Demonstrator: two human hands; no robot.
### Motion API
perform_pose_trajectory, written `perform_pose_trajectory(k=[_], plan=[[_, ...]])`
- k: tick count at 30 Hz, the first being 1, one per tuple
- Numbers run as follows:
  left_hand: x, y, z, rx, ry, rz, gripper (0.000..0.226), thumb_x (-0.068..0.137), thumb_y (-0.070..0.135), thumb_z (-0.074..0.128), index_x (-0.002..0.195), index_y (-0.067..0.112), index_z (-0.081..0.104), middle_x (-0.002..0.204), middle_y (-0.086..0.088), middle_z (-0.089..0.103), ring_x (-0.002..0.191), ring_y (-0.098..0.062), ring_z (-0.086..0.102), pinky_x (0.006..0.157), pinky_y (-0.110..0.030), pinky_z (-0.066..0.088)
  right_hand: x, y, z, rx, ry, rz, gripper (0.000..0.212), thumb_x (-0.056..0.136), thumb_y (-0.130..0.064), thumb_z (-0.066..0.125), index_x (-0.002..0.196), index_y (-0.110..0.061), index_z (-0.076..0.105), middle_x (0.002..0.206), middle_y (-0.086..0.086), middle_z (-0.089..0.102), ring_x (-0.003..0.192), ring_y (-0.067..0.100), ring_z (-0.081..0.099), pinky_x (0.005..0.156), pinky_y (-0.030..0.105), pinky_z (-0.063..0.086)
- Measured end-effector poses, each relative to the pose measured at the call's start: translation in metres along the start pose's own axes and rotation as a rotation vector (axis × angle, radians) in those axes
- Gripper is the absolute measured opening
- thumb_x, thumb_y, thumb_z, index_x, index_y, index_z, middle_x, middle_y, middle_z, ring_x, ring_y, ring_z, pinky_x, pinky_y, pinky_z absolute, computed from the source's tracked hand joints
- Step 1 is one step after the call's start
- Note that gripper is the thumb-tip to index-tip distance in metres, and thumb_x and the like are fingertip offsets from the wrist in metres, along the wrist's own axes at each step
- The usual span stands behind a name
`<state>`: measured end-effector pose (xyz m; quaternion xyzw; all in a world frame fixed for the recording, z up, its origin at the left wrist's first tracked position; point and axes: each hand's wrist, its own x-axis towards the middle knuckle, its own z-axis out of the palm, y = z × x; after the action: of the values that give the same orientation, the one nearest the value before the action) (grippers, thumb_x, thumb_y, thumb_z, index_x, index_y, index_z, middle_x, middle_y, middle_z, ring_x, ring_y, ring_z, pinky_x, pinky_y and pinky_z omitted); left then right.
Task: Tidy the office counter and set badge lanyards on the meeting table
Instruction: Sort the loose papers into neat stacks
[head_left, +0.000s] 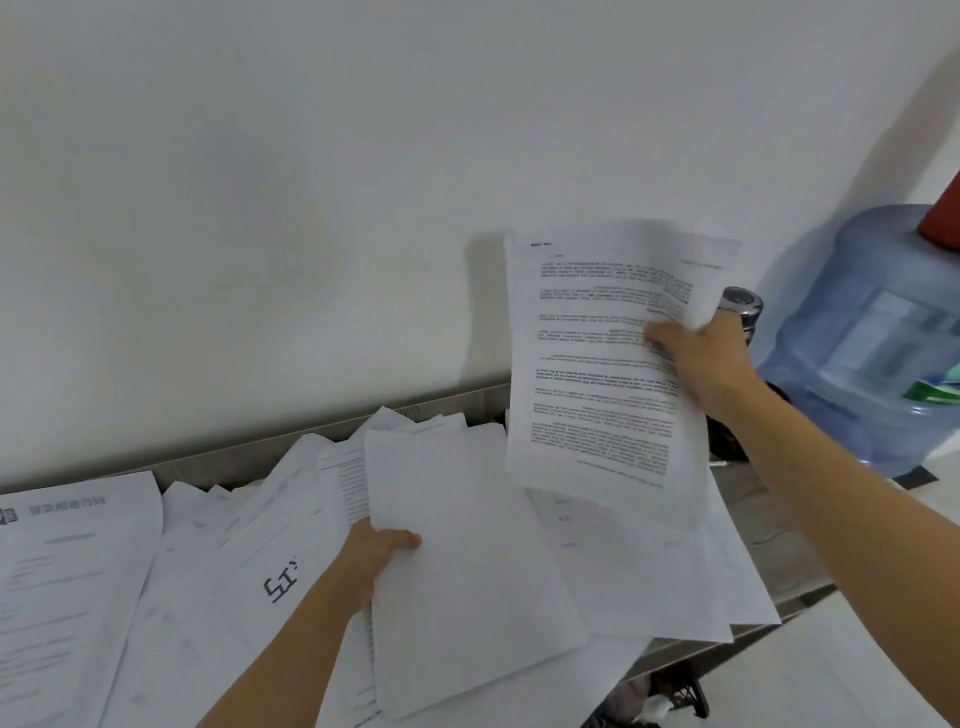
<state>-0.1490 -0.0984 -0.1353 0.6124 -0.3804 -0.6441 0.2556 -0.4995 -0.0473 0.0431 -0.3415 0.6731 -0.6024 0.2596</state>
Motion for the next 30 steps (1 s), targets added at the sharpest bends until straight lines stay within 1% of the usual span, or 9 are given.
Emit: perform_pose_trajectory(k=[4, 6, 11, 13, 17, 19, 22, 25, 30], plan=[[0.003, 0.003, 0.003, 0.024, -0.011, 0.002, 0.033, 0.075, 0.0, 0.075, 0.108, -0.001, 0.067, 0.099, -0.021, 0.07, 0.087, -0.036, 0.067, 0.069, -0.039, 0.056, -0.001, 0.002, 0.013, -0.115, -0.115, 0.099, 0.009, 0.085, -0.012, 0.073, 0.088, -0.009, 0.065, 0.083, 0.006, 0.072, 0.077, 0.02, 0.07, 0.064, 0.035, 0.06], [0.004, 0.005, 0.006, -0.035, 0.016, 0.0, 0.038, 0.083, 0.022, 0.074, 0.116, 0.004, 0.064, 0.103, -0.016, 0.07, 0.091, -0.034, 0.067, 0.072, -0.04, 0.056, -0.01, 0.03, 0.032, -0.196, -0.199, 0.166, 0.014, 0.081, -0.012, 0.076, 0.091, -0.006, 0.068, 0.091, 0.015, 0.073, 0.084, 0.027, 0.071, 0.075, 0.047, 0.06], [0.008, 0.01, 0.008, -0.239, 0.072, -0.146, 0.064, 0.079, 0.076, 0.051, 0.12, 0.027, 0.057, 0.115, -0.011, 0.066, 0.105, -0.034, 0.062, 0.097, -0.054, 0.047, -0.046, 0.106, 0.089, -0.248, -0.507, 0.396, 0.021, 0.084, -0.007, 0.073, 0.104, -0.005, 0.068, 0.102, 0.01, 0.074, 0.086, 0.022, 0.073, 0.078, 0.036, 0.059], [0.005, 0.01, 0.004, -0.23, 0.016, -0.121, 0.056, 0.079, 0.068, 0.061, 0.114, 0.024, 0.063, 0.108, -0.01, 0.071, 0.101, -0.034, 0.066, 0.093, -0.053, 0.051, -0.055, 0.124, 0.11, -0.276, -0.544, 0.411, 0.022, 0.085, -0.01, 0.072, 0.106, -0.006, 0.067, 0.105, 0.008, 0.073, 0.088, 0.021, 0.072, 0.074, 0.032, 0.059], [0.0, 0.007, 0.001, -0.102, -0.036, -0.045, 0.042, 0.078, 0.017, 0.08, 0.115, 0.004, 0.066, 0.098, -0.016, 0.074, 0.088, -0.035, 0.072, 0.08, -0.055, 0.057, -0.059, 0.137, 0.131, -0.227, -0.613, 0.375, 0.022, 0.088, -0.011, 0.071, 0.109, -0.015, 0.067, 0.112, 0.005, 0.072, 0.091, 0.018, 0.071, 0.077, 0.032, 0.059], [0.001, 0.001, 0.002, -0.074, 0.028, -0.034, 0.035, 0.078, 0.005, 0.077, 0.111, 0.002, 0.066, 0.095, -0.016, 0.074, 0.082, -0.034, 0.072, 0.069, -0.048, 0.06, -0.052, 0.14, 0.12, -0.271, -0.521, 0.316, 0.031, 0.088, -0.018, 0.071, 0.118, -0.017, 0.063, 0.112, 0.005, 0.071, 0.094, 0.02, 0.069, 0.083, 0.037, 0.058], [0.002, -0.003, 0.002, -0.062, 0.077, -0.014, 0.031, 0.078, 0.003, 0.075, 0.109, 0.004, 0.067, 0.094, -0.014, 0.073, 0.08, -0.031, 0.072, 0.06, -0.039, 0.059, -0.031, 0.142, 0.07, -0.494, -0.181, 0.254, 0.046, 0.089, -0.027, 0.069, 0.131, -0.015, 0.055, 0.118, 0.008, 0.065, 0.102, 0.025, 0.062, 0.088, 0.038, 0.051], [0.004, -0.002, 0.004, -0.037, 0.085, -0.004, 0.033, 0.077, 0.003, 0.076, 0.109, 0.004, 0.066, 0.096, -0.015, 0.073, 0.082, -0.033, 0.071, 0.064, -0.04, 0.059, -0.014, 0.156, -0.005, -0.642, 0.025, 0.415, 0.06, 0.086, -0.033, 0.069, 0.139, -0.013, 0.047, 0.136, 0.014, 0.054, 0.119, 0.035, 0.054, 0.099, 0.044, 0.047], [0.006, 0.001, 0.008, -0.037, 0.085, -0.003, 0.035, 0.075, 0.004, 0.078, 0.108, 0.003, 0.066, 0.096, -0.016, 0.072, 0.084, -0.034, 0.069, 0.072, -0.048, 0.058, -0.016, 0.167, -0.053, -0.447, 0.129, 0.66, 0.063, 0.076, -0.033, 0.081, 0.126, -0.004, 0.055, 0.123, 0.016, 0.059, 0.106, 0.037, 0.059, 0.089, 0.044, 0.05]])
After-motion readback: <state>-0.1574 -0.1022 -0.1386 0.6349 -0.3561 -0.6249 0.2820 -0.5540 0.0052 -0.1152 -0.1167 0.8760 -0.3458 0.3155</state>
